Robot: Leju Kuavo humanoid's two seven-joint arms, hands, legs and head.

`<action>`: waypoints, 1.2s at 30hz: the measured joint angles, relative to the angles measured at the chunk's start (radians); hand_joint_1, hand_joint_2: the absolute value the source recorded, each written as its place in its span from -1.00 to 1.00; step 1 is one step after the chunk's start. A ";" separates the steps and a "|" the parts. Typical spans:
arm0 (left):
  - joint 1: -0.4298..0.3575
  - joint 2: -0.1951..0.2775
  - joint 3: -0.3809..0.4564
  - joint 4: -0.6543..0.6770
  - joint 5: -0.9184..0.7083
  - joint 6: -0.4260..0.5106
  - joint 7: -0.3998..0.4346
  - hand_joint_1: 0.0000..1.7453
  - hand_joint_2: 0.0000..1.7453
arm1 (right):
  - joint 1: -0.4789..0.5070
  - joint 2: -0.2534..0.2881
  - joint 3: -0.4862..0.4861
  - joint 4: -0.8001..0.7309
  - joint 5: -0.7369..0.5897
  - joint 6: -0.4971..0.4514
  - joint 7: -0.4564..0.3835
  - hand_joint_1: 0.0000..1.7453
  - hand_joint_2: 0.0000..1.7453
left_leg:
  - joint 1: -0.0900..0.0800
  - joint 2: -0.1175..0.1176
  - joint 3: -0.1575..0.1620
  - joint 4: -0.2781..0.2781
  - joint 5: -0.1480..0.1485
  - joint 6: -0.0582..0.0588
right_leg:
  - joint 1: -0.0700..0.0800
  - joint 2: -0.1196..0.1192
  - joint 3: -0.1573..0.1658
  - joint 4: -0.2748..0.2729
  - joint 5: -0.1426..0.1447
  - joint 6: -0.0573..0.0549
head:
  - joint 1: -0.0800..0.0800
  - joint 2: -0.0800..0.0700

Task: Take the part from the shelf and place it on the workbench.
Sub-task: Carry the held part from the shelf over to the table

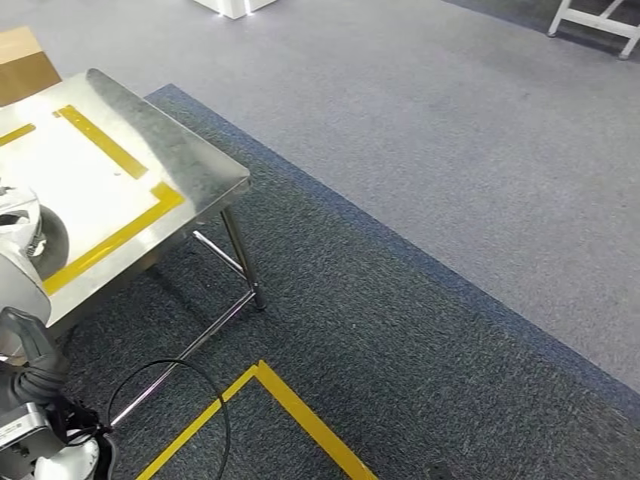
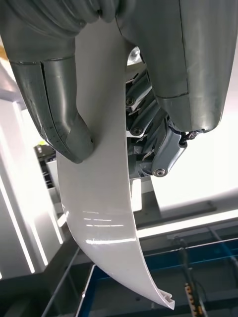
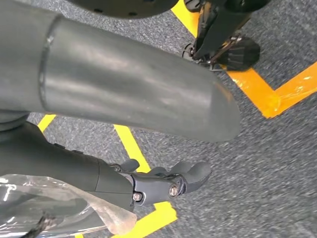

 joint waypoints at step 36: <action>-0.001 -0.008 -0.002 0.006 -0.014 0.000 -0.002 1.00 1.00 | -0.003 0.000 0.000 0.005 0.000 0.008 0.006 -1.00 -1.00 | -0.023 0.085 0.139 -0.263 0.092 0.029 | 0.012 -0.059 0.015 0.002 -0.015 0.011 | -0.002 0.000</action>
